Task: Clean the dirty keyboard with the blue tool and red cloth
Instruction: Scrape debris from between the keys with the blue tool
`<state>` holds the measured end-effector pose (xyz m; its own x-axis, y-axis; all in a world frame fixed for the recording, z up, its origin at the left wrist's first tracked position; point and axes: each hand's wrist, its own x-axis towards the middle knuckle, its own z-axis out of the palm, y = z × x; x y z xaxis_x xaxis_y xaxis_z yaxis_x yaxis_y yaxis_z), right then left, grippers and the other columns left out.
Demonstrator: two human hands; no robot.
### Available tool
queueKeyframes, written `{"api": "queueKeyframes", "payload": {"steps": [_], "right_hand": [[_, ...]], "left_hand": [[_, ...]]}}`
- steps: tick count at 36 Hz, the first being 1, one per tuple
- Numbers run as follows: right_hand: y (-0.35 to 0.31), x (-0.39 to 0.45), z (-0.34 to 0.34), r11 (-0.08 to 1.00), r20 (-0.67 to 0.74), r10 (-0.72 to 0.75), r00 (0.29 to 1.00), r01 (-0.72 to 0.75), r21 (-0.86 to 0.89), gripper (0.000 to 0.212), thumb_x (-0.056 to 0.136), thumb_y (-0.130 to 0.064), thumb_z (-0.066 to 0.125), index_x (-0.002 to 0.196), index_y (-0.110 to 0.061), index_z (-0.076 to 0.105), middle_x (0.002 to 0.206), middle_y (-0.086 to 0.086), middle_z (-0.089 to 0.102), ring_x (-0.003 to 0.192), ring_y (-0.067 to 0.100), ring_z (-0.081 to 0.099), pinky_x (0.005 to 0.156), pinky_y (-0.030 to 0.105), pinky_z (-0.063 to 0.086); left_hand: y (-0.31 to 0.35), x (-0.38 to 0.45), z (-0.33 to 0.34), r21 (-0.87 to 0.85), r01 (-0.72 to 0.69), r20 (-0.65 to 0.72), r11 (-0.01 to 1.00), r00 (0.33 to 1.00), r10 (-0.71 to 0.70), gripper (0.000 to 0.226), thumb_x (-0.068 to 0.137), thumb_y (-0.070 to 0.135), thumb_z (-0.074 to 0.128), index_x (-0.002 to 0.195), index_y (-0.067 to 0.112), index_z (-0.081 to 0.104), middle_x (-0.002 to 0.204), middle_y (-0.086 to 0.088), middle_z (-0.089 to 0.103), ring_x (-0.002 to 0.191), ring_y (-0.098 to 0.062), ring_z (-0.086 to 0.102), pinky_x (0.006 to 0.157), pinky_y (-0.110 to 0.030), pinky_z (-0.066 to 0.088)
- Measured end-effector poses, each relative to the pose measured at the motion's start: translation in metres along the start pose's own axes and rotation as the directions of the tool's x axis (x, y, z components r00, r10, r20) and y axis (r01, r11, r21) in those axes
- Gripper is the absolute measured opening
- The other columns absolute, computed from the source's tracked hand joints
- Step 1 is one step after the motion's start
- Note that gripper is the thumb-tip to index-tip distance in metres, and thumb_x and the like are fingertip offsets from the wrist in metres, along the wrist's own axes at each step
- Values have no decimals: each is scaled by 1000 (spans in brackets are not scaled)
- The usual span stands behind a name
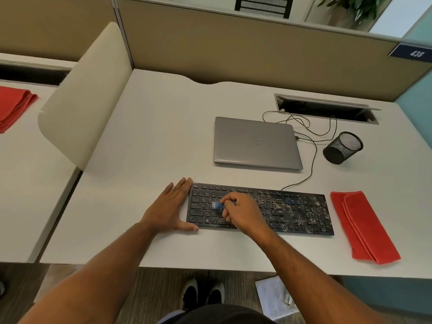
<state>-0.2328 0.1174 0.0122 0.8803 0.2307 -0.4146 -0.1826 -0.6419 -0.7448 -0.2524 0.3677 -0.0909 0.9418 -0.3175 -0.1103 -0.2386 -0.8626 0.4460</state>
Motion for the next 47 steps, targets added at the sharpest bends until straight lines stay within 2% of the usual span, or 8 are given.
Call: {"api": "queueKeyframes", "payload": {"steps": [4,9,14,24,29,34,42,47], "right_hand": [[3,0,-3,993,141,21,990,-5,-118,25,97,-11,49,88,-18,73,66,0,71,55,5,63,67,32,58],[-1,0,-12,1000,-27,2,1000,-2,-18,26,98,-8,49,90,-16,71,69,-3,69,59,7,62,62,28,55],[3,-2,-12,987,122,20,992,0,-161,24,96,-13,51,86,-14,73,64,1,71,55,8,63,70,36,59],[-1,-1,-12,971,122,-2,992,31,-239,24,95,-15,50,89,-9,72,70,-2,69,62,12,62,71,46,59],[-17,3,-13,965,147,-102,984,134,-227,26,102,-16,49,107,-24,73,78,-17,63,60,-1,55,60,25,48],[-20,9,-14,847,267,-127,955,245,-472,28,105,-18,47,118,-25,71,104,-5,67,67,0,46,57,21,33],[-17,16,-43,622,250,-17,968,206,-756,12,98,-12,58,100,-12,70,99,4,72,85,19,65,82,40,57],[-30,10,-38,794,317,-91,944,261,-549,25,104,-20,49,115,-21,71,94,-12,63,74,2,52,65,23,40]], "left_hand": [[-1,0,0,10,0,-1,1000,1000,0,142,68,97,58,163,24,-17,170,10,-13,155,-2,-19,129,-34,-9],[-1,0,1,8,2,-4,1000,1000,-2,141,68,97,58,162,25,-18,170,10,-13,155,-1,-19,128,-32,-11],[-1,0,1,11,3,-3,1000,1000,-3,142,67,97,59,162,26,-19,170,11,-14,154,-1,-20,127,-30,-13],[0,-1,-1,9,6,-1,1000,1000,-6,141,67,97,58,162,27,-20,170,11,-14,154,-1,-20,127,-30,-13],[0,0,0,9,9,-3,1000,1000,-9,143,67,96,60,164,22,-15,171,8,-11,155,-2,-19,128,-31,-11],[-1,0,0,13,6,-7,1000,1000,-6,143,67,96,60,164,21,-14,172,7,-9,155,-3,-17,129,-35,-6],[0,-1,0,5,1,-8,1000,1000,-1,142,68,96,59,164,21,-14,172,7,-9,156,-3,-17,130,-37,-5],[0,0,0,3,2,-6,1000,1000,-2,142,68,97,59,164,21,-13,172,7,-9,155,-2,-18,129,-34,-8]]}}
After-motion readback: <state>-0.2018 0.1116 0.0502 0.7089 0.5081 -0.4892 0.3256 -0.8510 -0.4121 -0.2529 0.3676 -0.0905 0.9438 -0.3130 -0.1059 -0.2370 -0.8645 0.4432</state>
